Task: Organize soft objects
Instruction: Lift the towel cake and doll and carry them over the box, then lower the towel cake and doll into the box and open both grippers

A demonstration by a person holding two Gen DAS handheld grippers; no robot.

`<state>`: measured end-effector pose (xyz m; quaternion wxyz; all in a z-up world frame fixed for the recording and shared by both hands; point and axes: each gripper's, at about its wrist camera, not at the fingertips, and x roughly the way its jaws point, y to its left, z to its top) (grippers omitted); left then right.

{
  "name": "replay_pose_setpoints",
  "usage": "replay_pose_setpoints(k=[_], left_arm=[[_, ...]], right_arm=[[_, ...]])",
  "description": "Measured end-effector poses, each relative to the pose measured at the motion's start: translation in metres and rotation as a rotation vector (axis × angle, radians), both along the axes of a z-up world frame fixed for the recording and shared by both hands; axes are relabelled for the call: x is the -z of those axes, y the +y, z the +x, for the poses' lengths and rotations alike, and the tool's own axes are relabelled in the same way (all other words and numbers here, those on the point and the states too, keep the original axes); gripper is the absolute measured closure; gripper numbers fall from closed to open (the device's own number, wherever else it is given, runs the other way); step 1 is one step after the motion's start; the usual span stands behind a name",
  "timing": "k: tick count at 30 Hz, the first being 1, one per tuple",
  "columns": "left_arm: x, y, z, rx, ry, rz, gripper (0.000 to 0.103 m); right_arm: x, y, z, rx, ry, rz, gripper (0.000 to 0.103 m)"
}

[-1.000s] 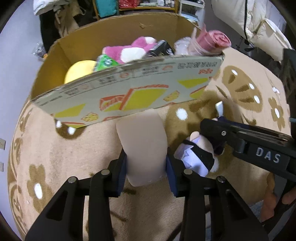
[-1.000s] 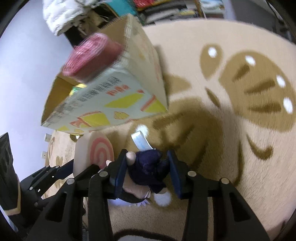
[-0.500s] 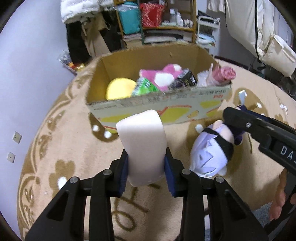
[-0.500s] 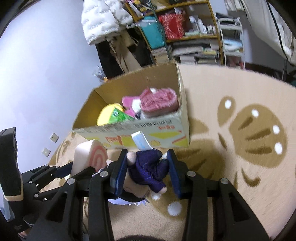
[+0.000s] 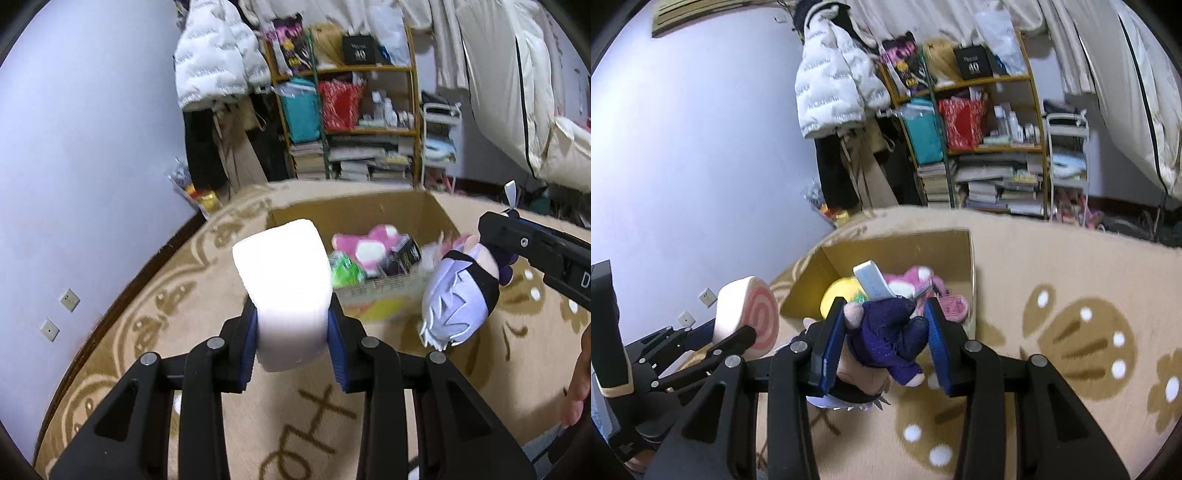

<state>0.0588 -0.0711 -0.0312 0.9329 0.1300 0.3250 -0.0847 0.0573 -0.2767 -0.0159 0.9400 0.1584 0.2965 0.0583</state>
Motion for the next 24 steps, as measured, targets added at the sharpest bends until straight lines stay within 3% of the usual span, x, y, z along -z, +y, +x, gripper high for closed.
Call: replay_pose_setpoints(k=[12, 20, 24], left_arm=[[-0.022, -0.002, 0.037, -0.003, -0.093, -0.04, 0.071], [-0.015, -0.018, 0.06, 0.038, -0.091, -0.038, 0.071], [-0.004, -0.023, 0.069, 0.052, -0.065, -0.033, 0.07]], right_arm=[[-0.02, -0.004, 0.043, 0.012, -0.071, -0.077, 0.059], [-0.006, -0.003, 0.068, 0.032, -0.05, -0.147, 0.057], [0.006, -0.002, 0.082, 0.02, -0.019, -0.133, 0.055]])
